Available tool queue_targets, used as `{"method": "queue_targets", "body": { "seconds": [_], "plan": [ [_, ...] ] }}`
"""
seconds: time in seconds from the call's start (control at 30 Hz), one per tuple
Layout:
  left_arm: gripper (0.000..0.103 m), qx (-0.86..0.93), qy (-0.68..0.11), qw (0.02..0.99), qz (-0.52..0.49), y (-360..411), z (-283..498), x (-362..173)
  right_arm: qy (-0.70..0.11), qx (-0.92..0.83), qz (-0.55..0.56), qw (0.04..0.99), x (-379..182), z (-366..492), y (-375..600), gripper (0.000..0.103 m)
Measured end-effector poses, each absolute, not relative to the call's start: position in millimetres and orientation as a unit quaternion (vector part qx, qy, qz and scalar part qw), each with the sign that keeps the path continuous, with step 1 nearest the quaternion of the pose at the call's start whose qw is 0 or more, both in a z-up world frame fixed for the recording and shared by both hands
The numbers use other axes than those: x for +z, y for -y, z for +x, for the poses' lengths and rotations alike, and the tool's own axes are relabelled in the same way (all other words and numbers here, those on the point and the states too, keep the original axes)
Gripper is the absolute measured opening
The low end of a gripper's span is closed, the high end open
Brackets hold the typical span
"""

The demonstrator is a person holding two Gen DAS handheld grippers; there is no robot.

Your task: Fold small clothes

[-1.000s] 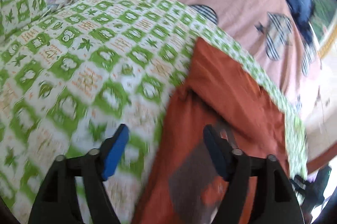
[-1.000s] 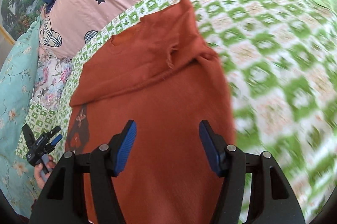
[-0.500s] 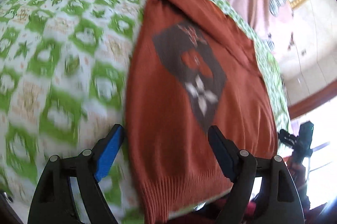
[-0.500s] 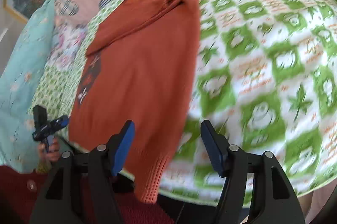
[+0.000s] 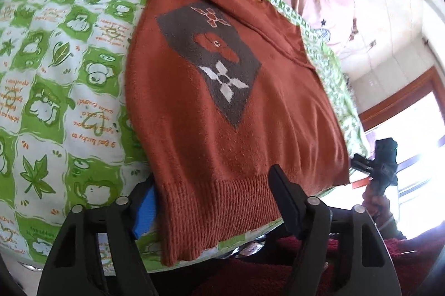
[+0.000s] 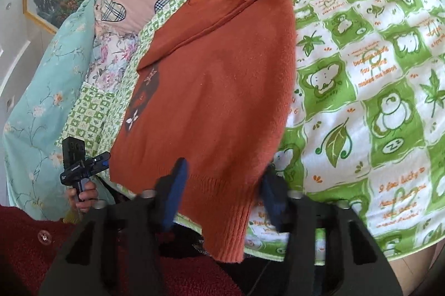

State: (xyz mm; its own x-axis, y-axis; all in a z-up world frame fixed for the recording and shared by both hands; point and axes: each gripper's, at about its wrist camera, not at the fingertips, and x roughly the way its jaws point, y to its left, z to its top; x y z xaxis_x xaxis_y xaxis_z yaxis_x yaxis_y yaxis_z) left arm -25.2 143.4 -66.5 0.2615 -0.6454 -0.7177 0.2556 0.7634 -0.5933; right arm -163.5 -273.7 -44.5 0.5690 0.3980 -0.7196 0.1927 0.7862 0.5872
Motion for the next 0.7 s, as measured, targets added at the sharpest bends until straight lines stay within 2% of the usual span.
{"method": "queue_targets", "body": {
  "seconds": [0.03,0.07,0.1,0.13,0.17,0.2,0.43,0.7],
  "plan": [
    [0.064,-0.294,-0.528,0.772,-0.196,-147.0,-23.3,-68.6,-0.462,0.066,0.322,0.824,-45.8,-162.2,271.1,0.023],
    [0.051,-0.293,-0.527,0.772,-0.202,-148.6,-21.2,-70.1,-0.464,0.072,0.323,0.821,-47.4,-161.5,269.4,0.016],
    [0.038,-0.291,-0.53,0.77,-0.205,-149.9,-18.2,-72.3,-0.468,0.078,0.324,0.819,-48.2,-161.5,267.7,0.014],
    [0.031,-0.29,-0.531,0.769,-0.208,-147.6,-15.0,-73.7,-0.468,0.082,0.322,0.819,-47.9,-162.5,267.5,0.012],
    [0.015,-0.289,-0.531,0.767,-0.214,-150.2,-13.5,-74.9,-0.466,0.086,0.322,0.82,-46.7,-164.0,268.2,0.012],
    [0.009,-0.291,-0.531,0.765,-0.22,-153.3,-13.0,-76.1,-0.462,0.087,0.324,0.821,-44.8,-165.1,270.8,0.011],
    [0.007,-0.288,-0.513,0.77,-0.246,-168.6,-20.7,-76.7,-0.412,0.101,0.352,0.834,-25.8,-173.4,287.2,0.009],
    [0.006,-0.293,-0.46,0.8,-0.252,-170.4,-22.6,-32.9,-0.361,0.124,0.363,0.85,3.5,-161.3,297.1,0.009]
  ]
}}
